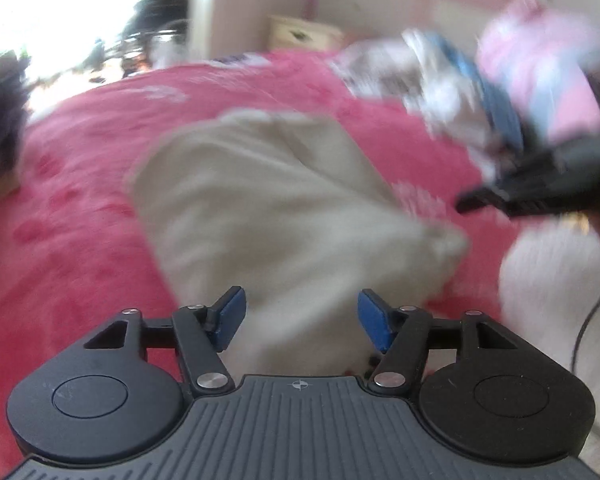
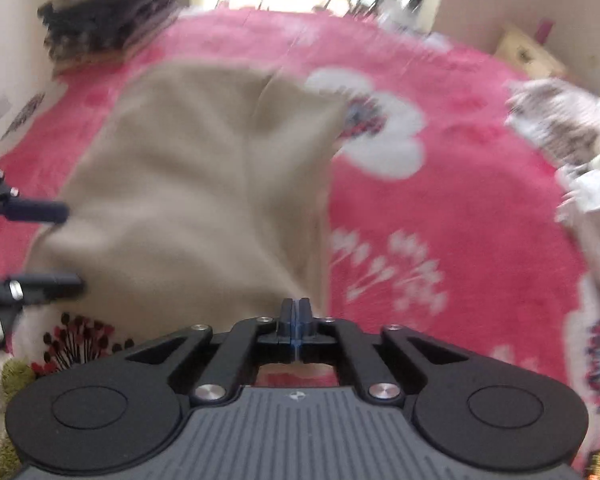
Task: Fold clothes
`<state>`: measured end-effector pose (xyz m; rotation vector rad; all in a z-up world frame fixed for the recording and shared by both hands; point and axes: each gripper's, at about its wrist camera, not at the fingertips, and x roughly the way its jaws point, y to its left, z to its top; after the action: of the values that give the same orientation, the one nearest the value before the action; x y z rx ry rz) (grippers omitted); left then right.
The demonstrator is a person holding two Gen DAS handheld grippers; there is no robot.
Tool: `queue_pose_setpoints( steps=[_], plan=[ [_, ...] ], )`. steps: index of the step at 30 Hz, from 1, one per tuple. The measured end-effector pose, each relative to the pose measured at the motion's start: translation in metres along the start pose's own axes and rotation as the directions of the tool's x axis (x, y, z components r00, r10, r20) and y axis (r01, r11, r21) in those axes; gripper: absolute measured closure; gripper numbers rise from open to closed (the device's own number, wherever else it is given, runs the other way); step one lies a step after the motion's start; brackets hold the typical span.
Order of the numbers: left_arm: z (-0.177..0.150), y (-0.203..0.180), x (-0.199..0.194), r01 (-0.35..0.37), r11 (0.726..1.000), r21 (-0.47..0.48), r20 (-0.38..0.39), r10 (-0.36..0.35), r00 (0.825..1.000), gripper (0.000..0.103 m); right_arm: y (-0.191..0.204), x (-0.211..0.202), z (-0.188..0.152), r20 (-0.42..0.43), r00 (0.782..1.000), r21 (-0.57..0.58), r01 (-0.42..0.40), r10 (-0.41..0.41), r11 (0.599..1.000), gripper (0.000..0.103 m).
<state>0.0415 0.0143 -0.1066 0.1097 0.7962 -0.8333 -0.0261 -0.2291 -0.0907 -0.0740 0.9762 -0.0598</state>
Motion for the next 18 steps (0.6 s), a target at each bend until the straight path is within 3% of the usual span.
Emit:
queue_pose_setpoints(
  steps=[3,5,8,11,13,18],
  plan=[
    [0.001,0.04,-0.025,0.083,0.968,-0.237,0.071,-0.068,0.995,0.038,0.001,-0.034,0.007,0.099,0.992,0.016,-0.083,0.081,0.996,0.101],
    [-0.003,0.047,-0.026,0.063,0.962,-0.265,0.059,-0.05,0.997,0.04,0.014,-0.042,0.011,0.132,0.979,-0.005,-0.157,0.156,0.988,0.101],
    [-0.007,0.032,-0.009,0.023,0.982,-0.186,-0.003,-0.025,1.0,0.046,0.043,-0.028,0.014,0.108,0.964,-0.052,-0.239,0.243,0.97,0.101],
    [-0.016,0.001,0.018,-0.037,0.999,-0.018,-0.103,0.035,0.994,0.051,0.058,0.009,0.01,0.023,0.971,-0.049,-0.237,0.238,0.97,0.101],
    [-0.021,-0.016,0.031,-0.081,0.993,0.089,-0.138,0.093,0.986,0.051,0.06,0.042,0.003,-0.051,0.977,-0.027,-0.207,0.205,0.978,0.103],
    [-0.028,-0.026,0.031,-0.117,0.978,0.174,-0.158,0.145,0.977,0.049,0.05,0.052,-0.003,-0.056,0.969,0.071,-0.238,0.242,0.969,0.103]
  ],
)
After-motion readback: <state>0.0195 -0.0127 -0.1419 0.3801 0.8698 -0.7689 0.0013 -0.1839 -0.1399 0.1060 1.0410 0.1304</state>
